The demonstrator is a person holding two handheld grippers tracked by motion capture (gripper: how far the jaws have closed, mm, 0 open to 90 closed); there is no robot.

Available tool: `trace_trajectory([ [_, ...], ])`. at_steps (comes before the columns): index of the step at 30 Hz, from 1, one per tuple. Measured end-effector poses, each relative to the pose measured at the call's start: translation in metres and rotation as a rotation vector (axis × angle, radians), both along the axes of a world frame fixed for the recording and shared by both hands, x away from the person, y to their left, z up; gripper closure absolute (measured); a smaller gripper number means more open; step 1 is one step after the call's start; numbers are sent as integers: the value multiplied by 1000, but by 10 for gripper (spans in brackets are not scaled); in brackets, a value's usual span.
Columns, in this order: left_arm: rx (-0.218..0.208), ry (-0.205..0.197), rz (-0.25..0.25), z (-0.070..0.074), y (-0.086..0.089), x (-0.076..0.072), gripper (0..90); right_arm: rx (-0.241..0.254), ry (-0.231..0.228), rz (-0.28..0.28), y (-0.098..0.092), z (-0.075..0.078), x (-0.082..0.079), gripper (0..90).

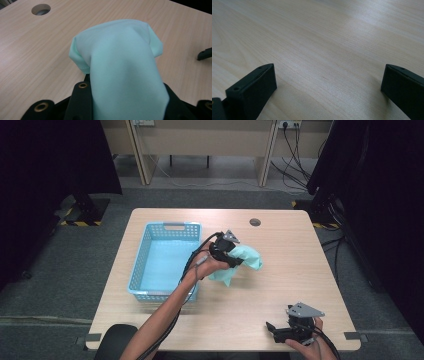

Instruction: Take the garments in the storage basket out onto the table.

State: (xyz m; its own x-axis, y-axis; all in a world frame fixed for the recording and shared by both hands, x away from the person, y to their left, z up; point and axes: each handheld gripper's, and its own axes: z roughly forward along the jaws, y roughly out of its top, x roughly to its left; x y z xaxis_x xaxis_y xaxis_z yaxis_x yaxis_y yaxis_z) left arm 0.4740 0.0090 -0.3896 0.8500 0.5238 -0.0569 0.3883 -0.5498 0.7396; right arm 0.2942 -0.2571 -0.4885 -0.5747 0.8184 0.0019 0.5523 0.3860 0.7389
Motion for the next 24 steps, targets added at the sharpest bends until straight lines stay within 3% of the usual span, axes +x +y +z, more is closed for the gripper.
trace_trajectory([
  [15, 59, 39, 42, -27, -14, 15, 650, 0, 0, 1, 0, 0, 0, 2],
  [17, 80, 41, 39, -30, -16, 16, 636, 0, -1, 1, 0, 0, 0, 2],
  [18, 111, 57, 36, -36, -21, 17, 630, 1, -1, 1, 0, 0, 0, 2],
  [21, 111, 57, 36, -36, -21, 17, 606, 0, -1, 2, 0, 0, 0, 2],
  [22, 149, 58, 45, -40, -24, 18, 606, 0, -1, 2, 0, 0, 0, 2],
  [24, 169, 68, 31, -44, -25, 17, 575, 0, 0, 2, 0, 0, 0, 2],
])
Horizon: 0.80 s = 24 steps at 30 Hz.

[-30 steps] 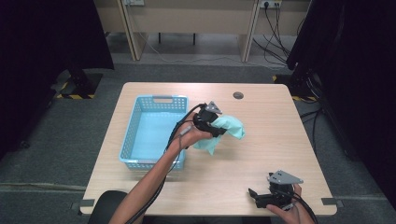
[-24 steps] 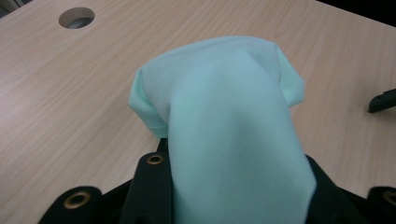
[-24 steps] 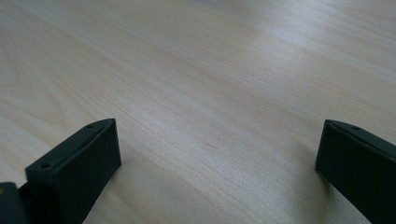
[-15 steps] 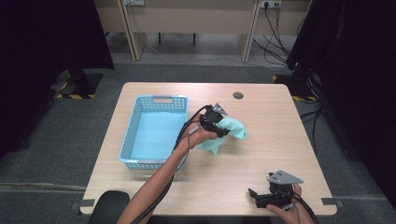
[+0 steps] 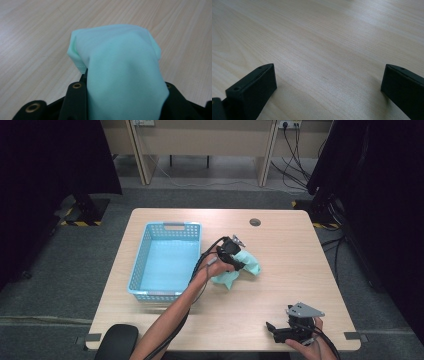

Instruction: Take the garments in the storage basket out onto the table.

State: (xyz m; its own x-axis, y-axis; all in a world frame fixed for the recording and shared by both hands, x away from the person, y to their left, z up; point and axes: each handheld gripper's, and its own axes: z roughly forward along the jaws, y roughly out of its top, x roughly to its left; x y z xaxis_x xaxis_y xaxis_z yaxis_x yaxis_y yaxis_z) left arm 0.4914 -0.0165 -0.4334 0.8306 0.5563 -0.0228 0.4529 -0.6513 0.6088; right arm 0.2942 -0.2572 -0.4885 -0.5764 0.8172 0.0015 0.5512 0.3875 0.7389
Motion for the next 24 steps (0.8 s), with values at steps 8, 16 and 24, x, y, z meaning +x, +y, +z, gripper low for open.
trace_trajectory([
  [8, 24, -20, -22, -3, -1, -3, 403, 0, 0, 1, 0, 0, 0, 2],
  [16, -17, -57, -7, 10, 4, -8, 92, 0, 0, 1, 0, 0, 0, 2],
  [24, -50, -66, 2, 21, 11, -11, 74, 0, -1, 1, 0, 0, 0, 2],
])
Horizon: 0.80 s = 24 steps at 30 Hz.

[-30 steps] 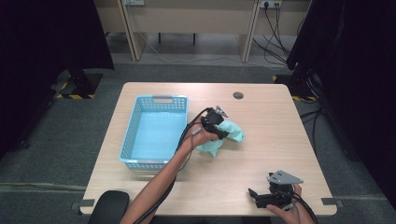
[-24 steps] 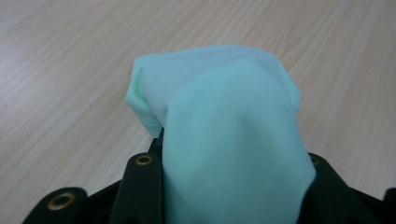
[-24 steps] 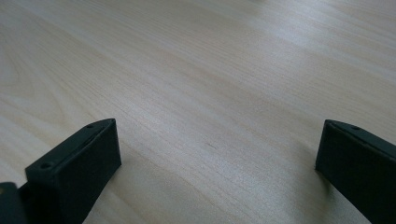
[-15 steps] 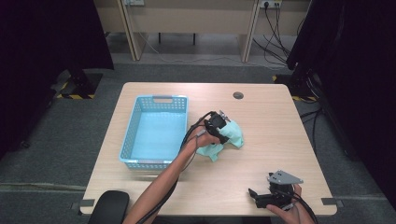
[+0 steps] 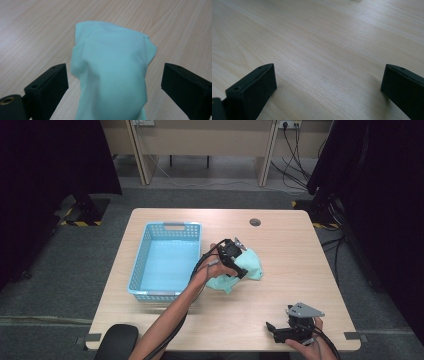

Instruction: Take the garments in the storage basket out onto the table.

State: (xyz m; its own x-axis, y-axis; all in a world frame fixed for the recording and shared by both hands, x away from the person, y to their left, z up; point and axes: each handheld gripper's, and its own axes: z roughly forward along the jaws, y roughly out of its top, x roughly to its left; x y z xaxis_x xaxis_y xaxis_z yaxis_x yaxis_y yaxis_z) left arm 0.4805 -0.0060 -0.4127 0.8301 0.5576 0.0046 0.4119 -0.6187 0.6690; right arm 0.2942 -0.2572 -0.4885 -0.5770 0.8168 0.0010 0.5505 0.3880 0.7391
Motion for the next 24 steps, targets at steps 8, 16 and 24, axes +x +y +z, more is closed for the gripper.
trace_trajectory([
  [8, -47, -2, 9, 9, 6, -3, 76, 0, 0, 0, 0, 0, 0, 2],
  [16, -82, -11, 17, 15, 11, -5, 68, 0, 0, 1, 0, 0, 0, 2],
  [24, -114, -21, 19, 19, 16, -8, 67, -1, 0, 0, 0, 0, 0, 2],
])
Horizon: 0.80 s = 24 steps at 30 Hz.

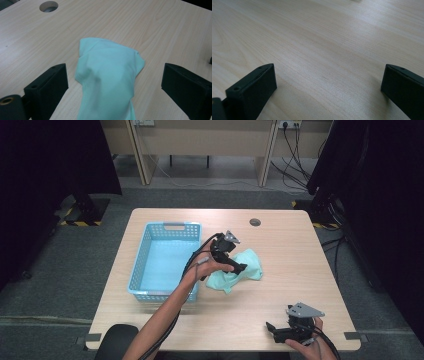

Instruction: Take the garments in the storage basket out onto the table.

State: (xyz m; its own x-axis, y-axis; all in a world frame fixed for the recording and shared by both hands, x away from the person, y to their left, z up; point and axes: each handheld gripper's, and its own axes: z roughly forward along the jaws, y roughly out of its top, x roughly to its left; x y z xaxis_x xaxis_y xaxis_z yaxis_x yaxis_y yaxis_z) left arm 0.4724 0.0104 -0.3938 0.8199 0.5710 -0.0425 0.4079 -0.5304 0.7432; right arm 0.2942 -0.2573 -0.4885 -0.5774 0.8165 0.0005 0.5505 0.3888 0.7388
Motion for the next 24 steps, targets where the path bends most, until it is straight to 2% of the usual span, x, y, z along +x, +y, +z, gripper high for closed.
trace_trajectory([
  [24, -56, -28, 28, 14, 18, -6, 71, 0, 1, 0, 0, 0, 0, 2],
])
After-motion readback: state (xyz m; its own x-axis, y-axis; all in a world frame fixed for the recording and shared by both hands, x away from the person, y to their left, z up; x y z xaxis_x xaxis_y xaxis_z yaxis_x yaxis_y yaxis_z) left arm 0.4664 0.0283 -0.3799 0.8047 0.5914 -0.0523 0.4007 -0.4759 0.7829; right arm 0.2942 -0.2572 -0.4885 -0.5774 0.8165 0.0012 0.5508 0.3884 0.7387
